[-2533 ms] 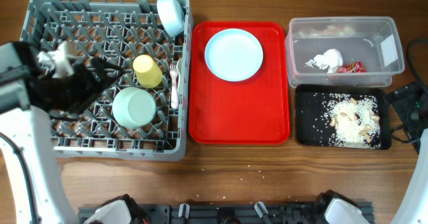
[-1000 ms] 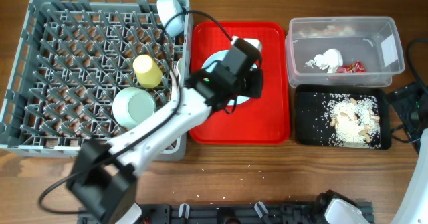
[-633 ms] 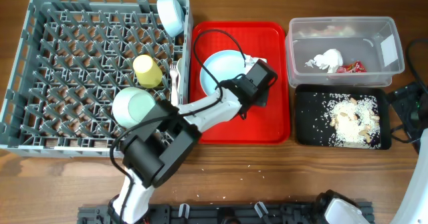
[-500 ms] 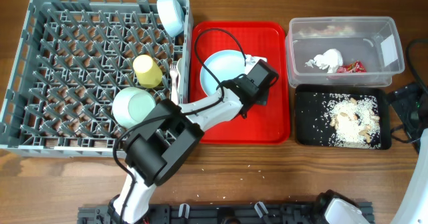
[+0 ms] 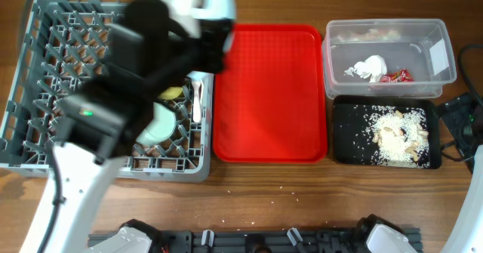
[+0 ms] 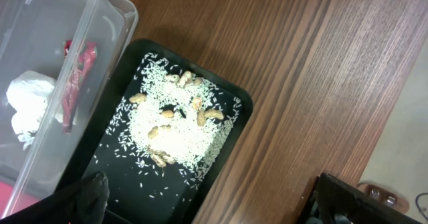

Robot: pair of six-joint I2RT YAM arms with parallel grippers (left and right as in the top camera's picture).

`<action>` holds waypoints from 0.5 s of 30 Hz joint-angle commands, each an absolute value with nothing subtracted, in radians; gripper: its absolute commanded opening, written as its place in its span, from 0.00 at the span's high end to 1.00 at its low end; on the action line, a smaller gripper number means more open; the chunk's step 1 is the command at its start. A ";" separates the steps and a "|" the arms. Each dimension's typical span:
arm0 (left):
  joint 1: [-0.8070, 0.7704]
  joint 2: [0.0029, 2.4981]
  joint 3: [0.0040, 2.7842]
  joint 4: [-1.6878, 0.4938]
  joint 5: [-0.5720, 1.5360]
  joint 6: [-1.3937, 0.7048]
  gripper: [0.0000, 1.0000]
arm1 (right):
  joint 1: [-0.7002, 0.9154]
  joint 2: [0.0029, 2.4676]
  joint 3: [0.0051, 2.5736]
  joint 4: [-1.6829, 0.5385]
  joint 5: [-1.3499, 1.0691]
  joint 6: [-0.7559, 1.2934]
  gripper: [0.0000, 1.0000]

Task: Sort waste into correct bins and load items into the dishwasher rack
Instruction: 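Stand the blue plate upright in the back of the rack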

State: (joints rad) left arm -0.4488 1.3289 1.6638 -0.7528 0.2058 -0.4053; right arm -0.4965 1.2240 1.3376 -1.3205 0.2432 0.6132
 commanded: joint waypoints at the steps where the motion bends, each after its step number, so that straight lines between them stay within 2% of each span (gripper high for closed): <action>1: -0.192 1.411 1.636 -0.779 0.729 -0.401 0.96 | -0.499 1.222 1.347 -1.319 0.242 0.629 0.00; 6: -0.007 1.604 1.636 -0.778 1.055 -0.400 0.96 | -0.499 1.222 1.347 -1.319 0.242 0.629 0.00; 11: 0.077 1.766 1.636 -0.748 1.062 -0.400 0.96 | -0.499 1.222 1.347 -1.319 0.242 0.629 0.00; 15: 0.081 1.788 1.636 -0.745 1.032 -0.407 0.96 | -0.499 1.222 1.347 -1.319 0.242 0.629 0.00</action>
State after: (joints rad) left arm 0.0807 1.7870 1.6333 -0.7521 1.0054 -0.4053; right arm -0.4965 1.2240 1.3376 -1.3205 0.2432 0.6136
